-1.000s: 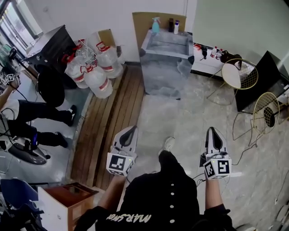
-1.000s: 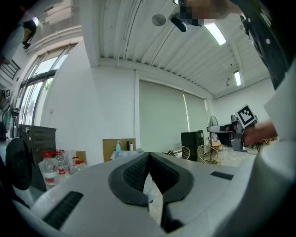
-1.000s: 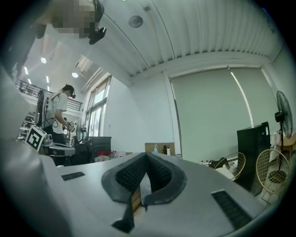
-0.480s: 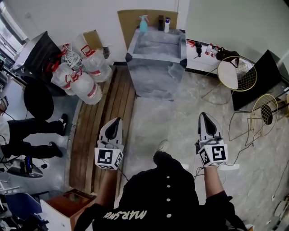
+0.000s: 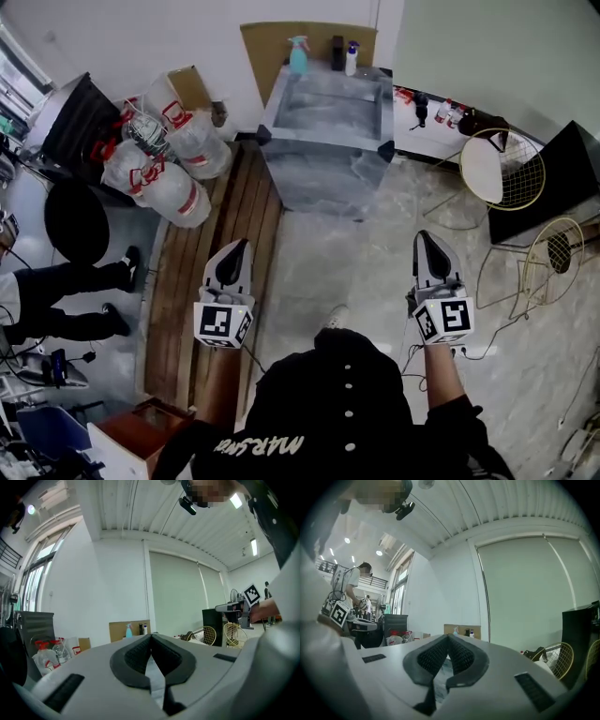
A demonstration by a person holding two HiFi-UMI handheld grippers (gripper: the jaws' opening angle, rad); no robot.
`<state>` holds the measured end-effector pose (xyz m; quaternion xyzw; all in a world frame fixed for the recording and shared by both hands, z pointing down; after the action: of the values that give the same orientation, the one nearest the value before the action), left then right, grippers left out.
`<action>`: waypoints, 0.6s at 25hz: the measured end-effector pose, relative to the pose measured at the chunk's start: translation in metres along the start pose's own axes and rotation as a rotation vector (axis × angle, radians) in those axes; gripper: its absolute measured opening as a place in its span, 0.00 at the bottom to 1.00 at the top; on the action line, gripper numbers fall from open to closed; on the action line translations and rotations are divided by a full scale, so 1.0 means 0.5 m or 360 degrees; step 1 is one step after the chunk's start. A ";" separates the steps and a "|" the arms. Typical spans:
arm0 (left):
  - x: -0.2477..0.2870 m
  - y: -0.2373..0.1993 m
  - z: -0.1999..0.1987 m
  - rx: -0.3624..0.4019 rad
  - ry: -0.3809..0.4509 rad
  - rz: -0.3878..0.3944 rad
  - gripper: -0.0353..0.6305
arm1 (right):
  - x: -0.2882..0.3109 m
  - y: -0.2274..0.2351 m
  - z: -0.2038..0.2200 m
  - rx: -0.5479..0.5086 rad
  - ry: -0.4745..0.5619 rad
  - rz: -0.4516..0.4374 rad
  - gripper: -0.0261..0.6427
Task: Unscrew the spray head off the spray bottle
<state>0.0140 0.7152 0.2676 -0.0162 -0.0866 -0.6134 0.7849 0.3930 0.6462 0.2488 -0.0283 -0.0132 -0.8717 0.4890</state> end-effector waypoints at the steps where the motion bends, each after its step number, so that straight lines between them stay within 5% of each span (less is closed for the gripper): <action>1: 0.018 -0.004 -0.002 -0.0002 -0.0001 -0.0002 0.09 | 0.016 0.009 -0.002 0.0001 0.0004 -0.0003 0.06; 15: 0.172 -0.029 -0.008 -0.0060 0.0001 0.0005 0.09 | 0.158 0.080 0.002 0.0019 -0.0013 -0.0040 0.06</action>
<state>0.0205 0.6287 0.2760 -0.0309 -0.0748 -0.6136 0.7855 0.3861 0.5581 0.2547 -0.0287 -0.0206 -0.8775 0.4782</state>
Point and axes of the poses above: the fingertips, and each gripper's own axes: x forward along the fingers, y to its right, z out of its underside, the point moved 8 cm from there along -x, backward along the fingers, and after that the axes turned 4 degrees about -y, right-handed, at the moved point
